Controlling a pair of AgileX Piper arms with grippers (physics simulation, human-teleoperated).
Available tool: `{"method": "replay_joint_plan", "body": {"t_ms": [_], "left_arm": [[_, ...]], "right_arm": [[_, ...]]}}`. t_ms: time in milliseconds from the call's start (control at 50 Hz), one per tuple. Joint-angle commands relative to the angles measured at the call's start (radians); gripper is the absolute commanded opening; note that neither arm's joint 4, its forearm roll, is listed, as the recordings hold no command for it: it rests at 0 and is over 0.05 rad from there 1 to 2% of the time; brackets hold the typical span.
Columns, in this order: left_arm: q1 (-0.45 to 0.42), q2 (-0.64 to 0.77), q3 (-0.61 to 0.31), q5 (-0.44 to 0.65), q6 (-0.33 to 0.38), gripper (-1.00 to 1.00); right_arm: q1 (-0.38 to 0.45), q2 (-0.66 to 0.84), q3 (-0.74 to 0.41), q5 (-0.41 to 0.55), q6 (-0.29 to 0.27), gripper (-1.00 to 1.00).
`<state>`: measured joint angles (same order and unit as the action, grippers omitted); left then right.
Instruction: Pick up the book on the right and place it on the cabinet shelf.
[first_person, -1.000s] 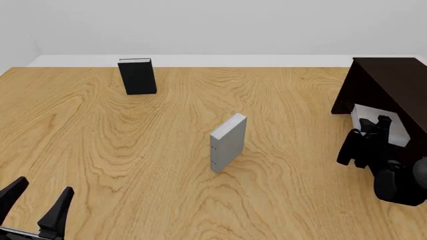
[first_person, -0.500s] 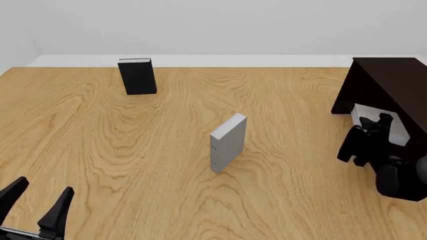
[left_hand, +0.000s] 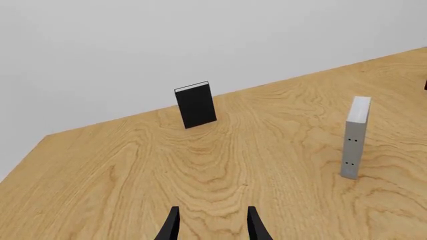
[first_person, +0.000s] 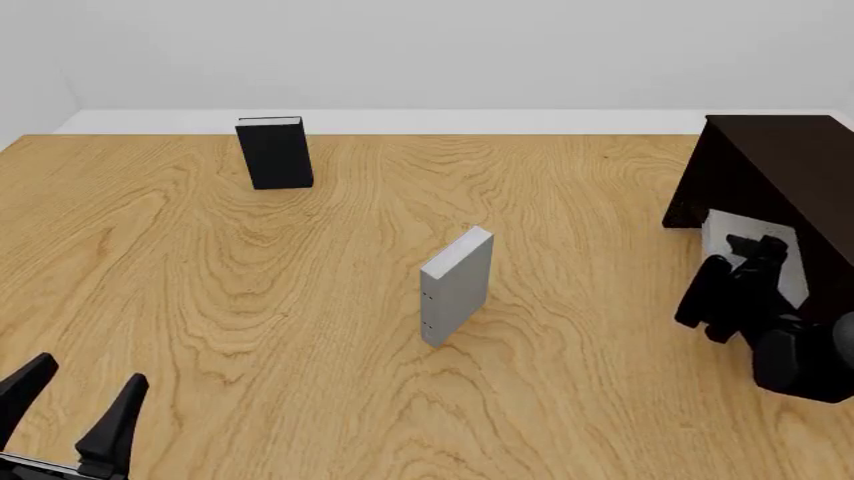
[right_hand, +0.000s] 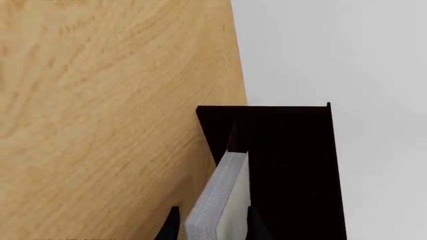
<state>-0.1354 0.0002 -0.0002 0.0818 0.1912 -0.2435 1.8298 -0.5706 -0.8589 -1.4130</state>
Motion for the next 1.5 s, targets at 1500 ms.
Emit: {"method": "replay_joint_plan", "body": {"t_ms": [1500], "left_arm": [[-0.003,0.000,0.000,0.006,-0.006,1.00]], "right_arm": [[0.110,-0.026,-0.049,0.049,0.024,1.00]]}}
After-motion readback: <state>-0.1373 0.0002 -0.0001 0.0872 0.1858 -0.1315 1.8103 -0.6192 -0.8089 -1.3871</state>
